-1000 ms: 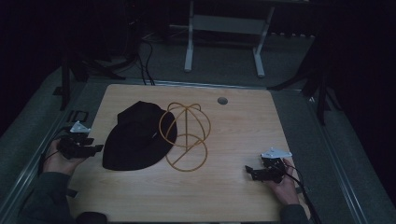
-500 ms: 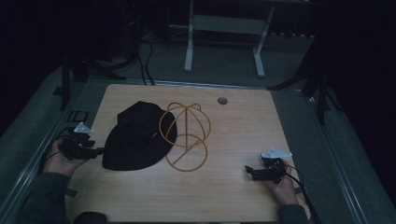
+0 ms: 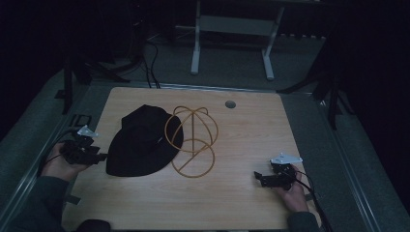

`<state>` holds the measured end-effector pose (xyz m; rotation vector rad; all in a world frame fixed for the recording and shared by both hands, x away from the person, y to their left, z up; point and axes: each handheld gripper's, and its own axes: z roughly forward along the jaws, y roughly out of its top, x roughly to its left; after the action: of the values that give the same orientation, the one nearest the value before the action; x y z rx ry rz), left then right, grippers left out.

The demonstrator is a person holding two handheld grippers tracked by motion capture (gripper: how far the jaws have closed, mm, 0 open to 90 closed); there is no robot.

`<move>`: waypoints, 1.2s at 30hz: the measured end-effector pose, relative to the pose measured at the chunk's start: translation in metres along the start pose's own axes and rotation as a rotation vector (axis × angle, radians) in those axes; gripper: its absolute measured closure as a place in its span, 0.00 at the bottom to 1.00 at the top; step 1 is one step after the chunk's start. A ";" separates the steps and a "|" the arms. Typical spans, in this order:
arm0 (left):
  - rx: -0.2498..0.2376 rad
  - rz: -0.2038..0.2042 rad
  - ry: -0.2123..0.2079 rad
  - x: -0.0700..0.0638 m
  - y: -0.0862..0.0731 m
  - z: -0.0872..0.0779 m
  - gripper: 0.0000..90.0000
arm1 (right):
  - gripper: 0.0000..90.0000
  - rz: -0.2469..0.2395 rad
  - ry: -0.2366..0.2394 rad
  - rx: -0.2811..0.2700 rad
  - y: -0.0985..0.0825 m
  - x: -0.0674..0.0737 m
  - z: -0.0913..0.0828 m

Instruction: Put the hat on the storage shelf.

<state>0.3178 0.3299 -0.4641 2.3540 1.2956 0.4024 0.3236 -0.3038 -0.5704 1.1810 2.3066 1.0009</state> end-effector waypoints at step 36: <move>0.145 0.075 -0.014 -0.016 0.050 0.003 0.65 | 0.12 -0.004 0.004 0.000 -0.001 0.000 -0.001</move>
<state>0.3474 0.2911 -0.4430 2.5273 1.2724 0.3241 0.3228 -0.3040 -0.5705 1.1742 2.3109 1.0031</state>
